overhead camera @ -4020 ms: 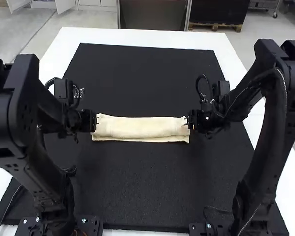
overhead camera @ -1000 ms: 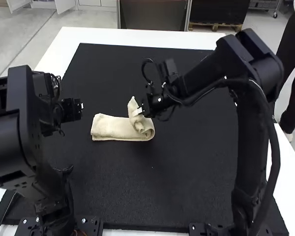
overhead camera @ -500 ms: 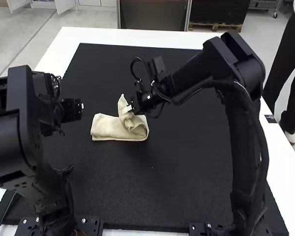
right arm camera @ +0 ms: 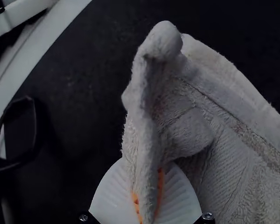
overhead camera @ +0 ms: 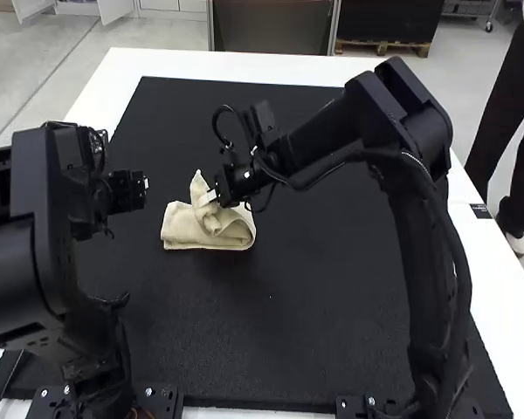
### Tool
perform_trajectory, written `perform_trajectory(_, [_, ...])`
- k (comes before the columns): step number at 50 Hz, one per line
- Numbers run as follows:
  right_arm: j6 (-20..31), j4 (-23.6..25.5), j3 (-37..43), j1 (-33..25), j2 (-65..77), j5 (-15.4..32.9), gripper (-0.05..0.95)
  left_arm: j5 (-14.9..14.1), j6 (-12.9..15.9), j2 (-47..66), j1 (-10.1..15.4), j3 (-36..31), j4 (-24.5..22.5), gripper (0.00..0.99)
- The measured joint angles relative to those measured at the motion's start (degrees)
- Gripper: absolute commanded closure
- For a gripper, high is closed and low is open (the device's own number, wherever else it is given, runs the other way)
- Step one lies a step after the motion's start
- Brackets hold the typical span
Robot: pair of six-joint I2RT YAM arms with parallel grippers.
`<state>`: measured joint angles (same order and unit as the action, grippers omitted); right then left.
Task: Fold the towel.
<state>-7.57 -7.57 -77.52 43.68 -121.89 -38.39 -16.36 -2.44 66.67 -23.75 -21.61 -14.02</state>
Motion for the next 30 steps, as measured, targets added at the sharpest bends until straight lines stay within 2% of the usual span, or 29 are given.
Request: perform_trajectory(30, [-1.1, 0.0, -7.3, 2.9, -6.6, 0.0, 0.92, 0.0, 0.0, 0.0, 0.0, 0.0, 0.0, 0.036])
